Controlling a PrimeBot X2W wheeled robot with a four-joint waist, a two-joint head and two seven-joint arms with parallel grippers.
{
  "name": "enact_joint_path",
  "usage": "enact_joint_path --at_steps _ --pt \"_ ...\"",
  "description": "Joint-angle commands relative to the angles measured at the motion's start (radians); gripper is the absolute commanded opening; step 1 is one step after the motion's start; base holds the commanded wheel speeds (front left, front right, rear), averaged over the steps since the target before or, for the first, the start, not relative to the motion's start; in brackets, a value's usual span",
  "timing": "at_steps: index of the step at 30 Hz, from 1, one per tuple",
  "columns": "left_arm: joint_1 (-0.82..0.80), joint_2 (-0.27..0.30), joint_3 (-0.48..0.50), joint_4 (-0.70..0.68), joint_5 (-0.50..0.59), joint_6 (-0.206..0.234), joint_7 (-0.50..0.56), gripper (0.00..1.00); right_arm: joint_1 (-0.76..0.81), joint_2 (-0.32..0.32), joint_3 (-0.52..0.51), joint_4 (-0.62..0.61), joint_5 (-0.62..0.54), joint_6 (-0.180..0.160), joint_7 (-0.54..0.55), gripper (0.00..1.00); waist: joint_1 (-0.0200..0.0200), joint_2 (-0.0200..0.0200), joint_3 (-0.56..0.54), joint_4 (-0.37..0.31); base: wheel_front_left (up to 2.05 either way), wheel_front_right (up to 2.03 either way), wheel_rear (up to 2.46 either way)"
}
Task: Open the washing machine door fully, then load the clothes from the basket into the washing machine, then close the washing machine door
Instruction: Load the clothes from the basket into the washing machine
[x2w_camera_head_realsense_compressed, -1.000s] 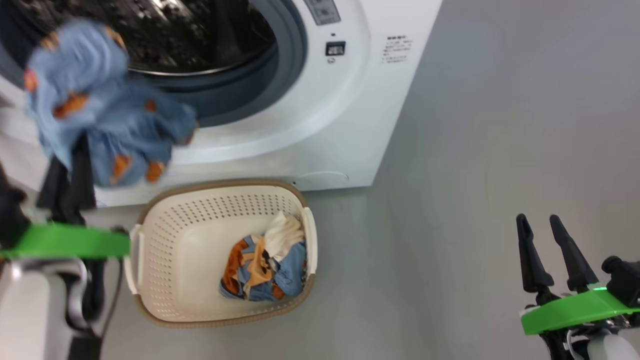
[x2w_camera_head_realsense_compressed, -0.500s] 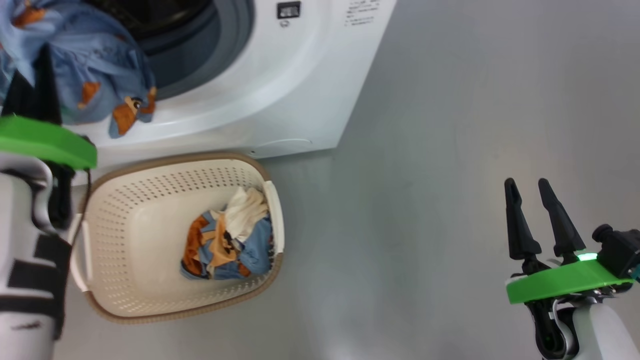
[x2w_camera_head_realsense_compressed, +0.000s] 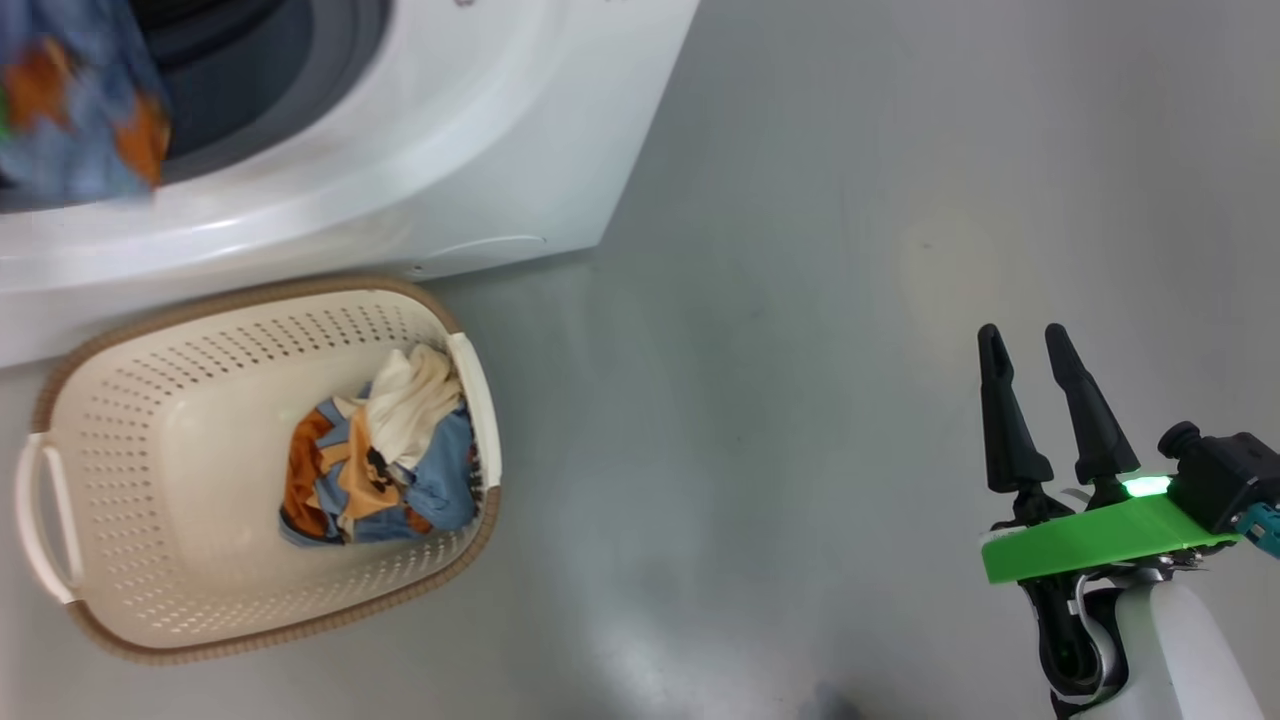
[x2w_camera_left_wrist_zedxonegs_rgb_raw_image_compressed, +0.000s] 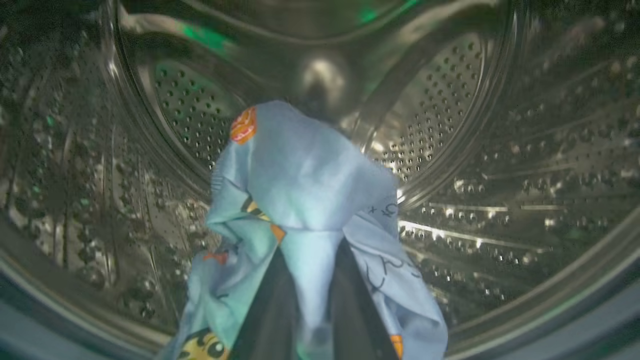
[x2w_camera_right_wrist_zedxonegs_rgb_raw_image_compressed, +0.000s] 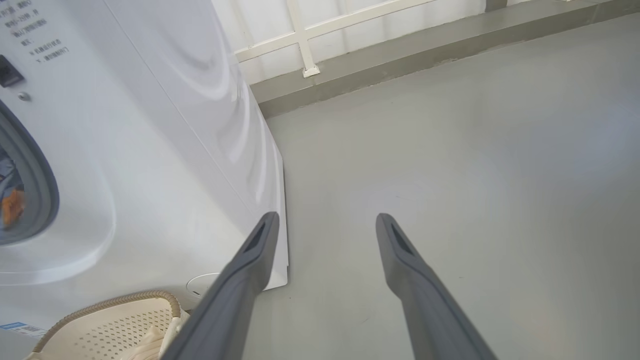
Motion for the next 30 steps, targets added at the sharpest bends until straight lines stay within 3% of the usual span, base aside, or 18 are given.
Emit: enact_joint_path --at_steps 1,5,6,7,8,16,30 --pt "-0.049 0.067 0.042 -0.043 0.014 -0.002 -0.006 0.00 -0.011 0.002 0.027 -0.027 -0.004 0.002 -0.005 1.00 0.0000 0.0000 0.025 -0.020 0.00 0.00 0.00" --pt "-0.067 0.067 0.097 -0.087 0.051 -0.002 -0.006 0.00 -0.016 0.008 0.025 -0.030 -0.004 0.002 -0.005 1.00 0.0000 0.0000 0.036 -0.027 0.00 0.00 0.00" --pt "-0.063 0.063 0.101 -0.075 0.057 -0.002 -0.006 0.15 -0.016 0.009 0.024 -0.030 -0.004 0.002 -0.005 1.00 0.0000 0.0000 0.036 -0.027 0.00 0.00 0.00" --pt "-0.057 0.058 0.098 -0.065 0.065 -0.002 -0.006 0.49 -0.015 0.011 0.023 -0.029 -0.005 0.002 -0.005 1.00 0.0000 0.0000 0.037 -0.027 0.00 0.00 0.00" --pt "-0.051 0.055 0.096 -0.049 0.070 -0.002 -0.006 0.99 -0.015 0.012 0.022 -0.029 -0.005 0.002 -0.005 1.00 0.0000 0.0000 0.036 -0.026 0.00 0.00 0.00" --pt "-0.018 0.042 0.091 0.003 0.092 -0.002 -0.006 1.00 -0.021 0.018 0.026 -0.026 -0.006 0.002 -0.005 1.00 0.0000 0.0000 0.036 -0.018 0.00 0.00 0.00" --pt "0.108 0.000 0.094 -0.066 0.109 -0.002 -0.006 1.00 -0.017 0.004 0.020 -0.022 -0.013 0.002 -0.005 1.00 0.0000 0.0000 -0.008 0.019 0.00 0.00 0.00"
